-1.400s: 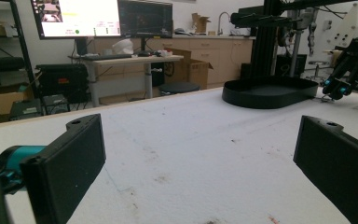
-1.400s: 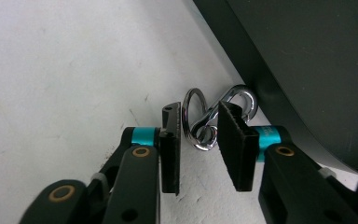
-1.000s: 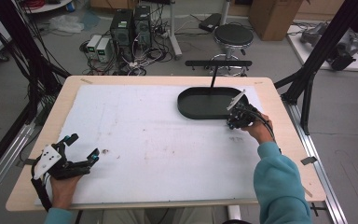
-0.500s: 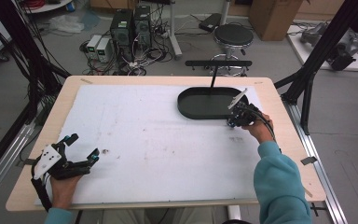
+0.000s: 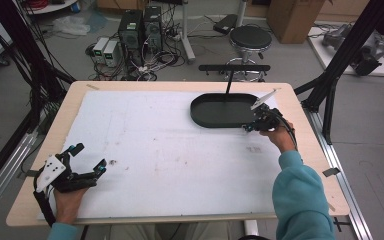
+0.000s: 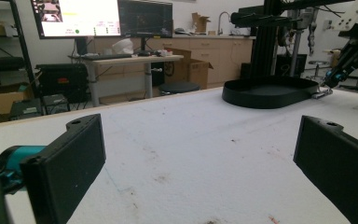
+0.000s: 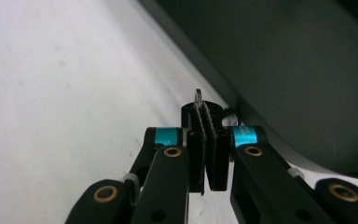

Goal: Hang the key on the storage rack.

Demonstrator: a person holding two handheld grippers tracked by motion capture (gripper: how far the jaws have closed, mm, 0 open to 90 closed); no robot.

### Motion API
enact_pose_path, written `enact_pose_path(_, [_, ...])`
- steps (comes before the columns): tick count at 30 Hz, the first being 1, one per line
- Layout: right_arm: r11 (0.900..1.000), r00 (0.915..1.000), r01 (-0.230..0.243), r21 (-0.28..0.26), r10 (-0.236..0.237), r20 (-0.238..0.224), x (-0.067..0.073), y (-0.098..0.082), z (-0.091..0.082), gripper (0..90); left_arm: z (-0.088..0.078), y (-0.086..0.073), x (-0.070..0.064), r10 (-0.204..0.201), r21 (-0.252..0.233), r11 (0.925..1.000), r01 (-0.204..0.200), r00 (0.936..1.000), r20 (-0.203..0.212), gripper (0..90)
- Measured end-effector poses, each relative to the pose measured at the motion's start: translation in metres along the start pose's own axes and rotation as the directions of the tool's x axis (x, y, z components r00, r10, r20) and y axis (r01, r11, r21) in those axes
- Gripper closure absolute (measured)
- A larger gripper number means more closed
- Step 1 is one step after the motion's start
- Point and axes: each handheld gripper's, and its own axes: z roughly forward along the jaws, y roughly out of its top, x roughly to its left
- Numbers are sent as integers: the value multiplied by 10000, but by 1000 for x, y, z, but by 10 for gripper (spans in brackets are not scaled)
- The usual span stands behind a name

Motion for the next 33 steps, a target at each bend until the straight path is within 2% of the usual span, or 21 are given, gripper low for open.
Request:
enact_pose_path(4, [9957, 9993, -351, -855, 342, -122, -3, -1, -12, 891, 0, 0, 0, 1, 3, 10000, -1, 10000, -4, 25])
enact_pose_path(10, [9855, 9982, -587, -1592, 564, -188, -5, 1, -28, 891, 0, 0, 0, 3, 7, 10000, -3, 10000, 1, 25])
enact_pose_path(17, [9654, 9964, -845, -2467, 802, -275, -9, 10, -45, 890, 0, 0, 0, 5, 11, 10000, -5, 10000, 3, 25])
enact_pose_path(19, [9562, 9961, -871, -2794, 793, -389, -11, 13, -50, 891, 0, 0, 0, -26, 0, 10000, 26, 10000, -5, 25])
enact_pose_path(23, [9499, 9959, -895, -2995, 823, -367, -14, 23, -60, 890, 0, 0, 0, -21, -4, 10000, 21, 10000, -5, 25])
enact_pose_path(25, [9433, 9962, -868, -3205, 802, -338, -15, 27, -64, 891, 0, 0, 0, -24, -7, 10000, 24, 10000, -1, 25])
enact_pose_path(28, [9454, 9969, -789, -3163, 748, -250, -17, 33, -69, 891, 0, 0, 0, -19, -2, 10000, 19, 10000, -1, 25])
enact_pose_path(33, [9417, 9976, -683, -3294, 690, -96, -22, 46, -79, 890, 0, 0, 0, -57, -32, 10000, 57, 10000, -7, 25])
